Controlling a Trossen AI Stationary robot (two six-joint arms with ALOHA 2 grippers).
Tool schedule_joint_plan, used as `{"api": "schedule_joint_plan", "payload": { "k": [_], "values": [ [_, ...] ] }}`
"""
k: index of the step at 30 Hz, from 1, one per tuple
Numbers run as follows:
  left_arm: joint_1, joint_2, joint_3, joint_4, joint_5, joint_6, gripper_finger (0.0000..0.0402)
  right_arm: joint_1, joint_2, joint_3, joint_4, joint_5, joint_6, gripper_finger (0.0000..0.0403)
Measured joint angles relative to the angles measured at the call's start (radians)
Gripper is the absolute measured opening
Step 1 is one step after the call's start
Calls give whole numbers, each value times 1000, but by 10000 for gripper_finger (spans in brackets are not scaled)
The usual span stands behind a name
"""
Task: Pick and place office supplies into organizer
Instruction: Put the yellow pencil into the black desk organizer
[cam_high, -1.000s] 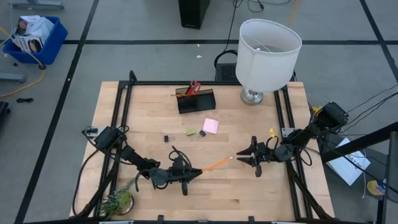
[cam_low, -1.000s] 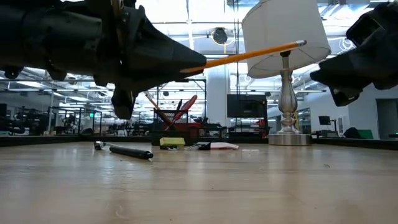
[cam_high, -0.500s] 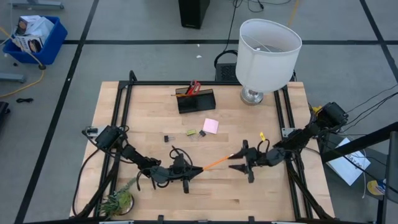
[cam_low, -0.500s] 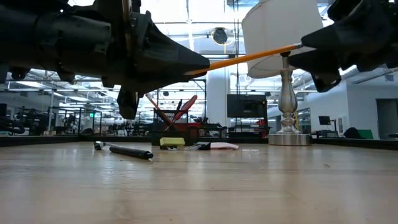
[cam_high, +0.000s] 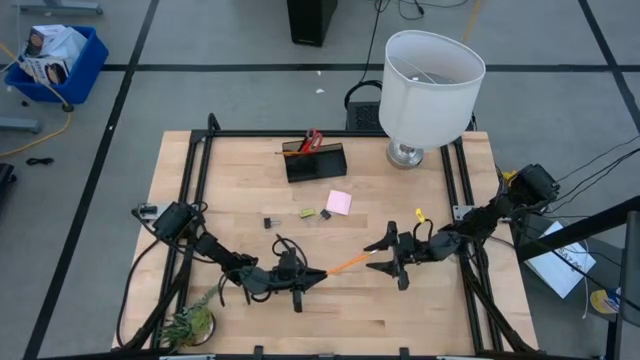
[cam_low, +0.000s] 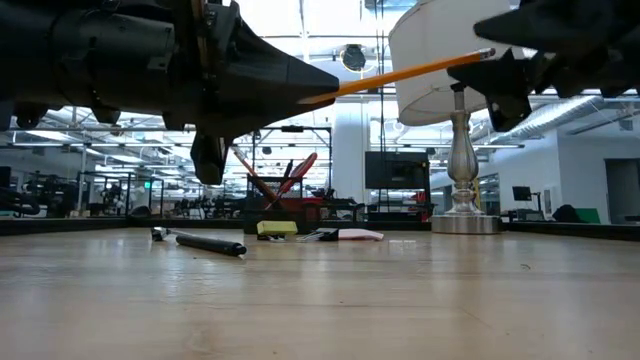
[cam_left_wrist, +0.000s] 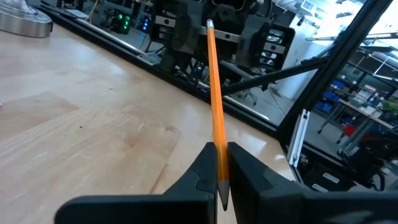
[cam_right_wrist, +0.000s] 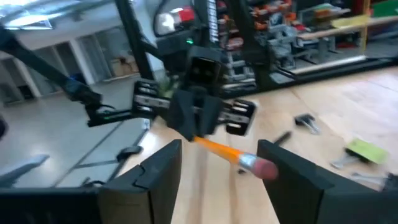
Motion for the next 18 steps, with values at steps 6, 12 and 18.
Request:
{"api": "schedule_joint_plan", "payload": {
  "k": [6,12,18],
  "values": [
    [0,0,0,-1,0,4,23,-11,0,0,5,-3,-9,177],
    [0,0,0,-3,0,10,19,-16,0,0,-6,-27,-2,126],
    [0,0,0,-3,1,10,23,-16,0,0,-11,-27,-20,61]
  ]
}}
